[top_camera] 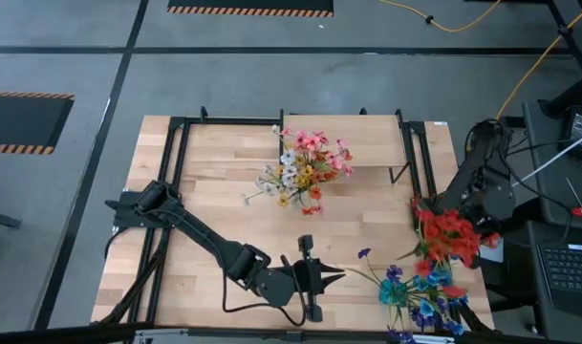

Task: Pick and place flowers into a vace then onto a shelf
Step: Put the red flowers into the blue vase

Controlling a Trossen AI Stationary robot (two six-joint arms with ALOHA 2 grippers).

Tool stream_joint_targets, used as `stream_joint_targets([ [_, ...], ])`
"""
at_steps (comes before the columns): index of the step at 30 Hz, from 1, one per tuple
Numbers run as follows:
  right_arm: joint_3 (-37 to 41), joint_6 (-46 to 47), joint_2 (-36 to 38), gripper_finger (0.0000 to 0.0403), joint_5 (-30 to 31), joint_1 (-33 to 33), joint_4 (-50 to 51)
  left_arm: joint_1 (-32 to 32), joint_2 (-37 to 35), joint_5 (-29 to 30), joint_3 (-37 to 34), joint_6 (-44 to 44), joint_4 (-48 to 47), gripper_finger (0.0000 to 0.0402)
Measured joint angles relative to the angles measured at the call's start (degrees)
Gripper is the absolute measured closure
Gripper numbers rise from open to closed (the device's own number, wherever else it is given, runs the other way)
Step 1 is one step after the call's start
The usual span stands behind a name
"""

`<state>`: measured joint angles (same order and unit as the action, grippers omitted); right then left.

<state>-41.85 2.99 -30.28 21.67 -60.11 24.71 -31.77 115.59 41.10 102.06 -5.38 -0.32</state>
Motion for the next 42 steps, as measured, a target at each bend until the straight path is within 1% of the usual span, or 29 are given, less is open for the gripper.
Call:
stream_joint_targets([
  [4, 0.00, -0.49, -4.49, 0.0395, 3.34, -3.78, -0.35, 0.07, 0.00, 0.00, 0.00, 0.02, 0.00, 0.0382],
  [8, -1.19, -0.68, -7.42, 0.0395, 4.79, -6.68, -0.96, 0.04, 0.00, 0.00, 0.00, 0.08, -0.01, 0.0382],
  [13, -2.16, -1.69, -8.03, 0.0395, 4.86, -9.77, -4.70, 0.04, 0.00, 0.01, 0.00, 0.10, -0.02, 0.0383],
  [18, -2.19, -2.07, -8.87, 0.0395, 4.88, -12.16, -5.91, 0.04, 0.00, 0.02, 0.00, 0.12, -0.02, 0.0384],
  [22, -2.19, -2.27, -11.18, 0.0395, 4.85, -12.77, -8.00, 0.07, 0.00, 0.00, 0.00, 0.12, -0.02, 0.0384],
  [28, -2.19, -5.37, -15.10, 0.0395, 4.84, -12.80, -11.75, 0.09, 0.00, 0.00, 0.00, 0.10, -0.02, 0.0384],
  [42, -2.19, -3.26, -19.40, 0.0396, 4.84, -12.80, -13.48, 0.07, 0.00, 0.00, 0.00, 0.08, -0.02, 0.0384],
])
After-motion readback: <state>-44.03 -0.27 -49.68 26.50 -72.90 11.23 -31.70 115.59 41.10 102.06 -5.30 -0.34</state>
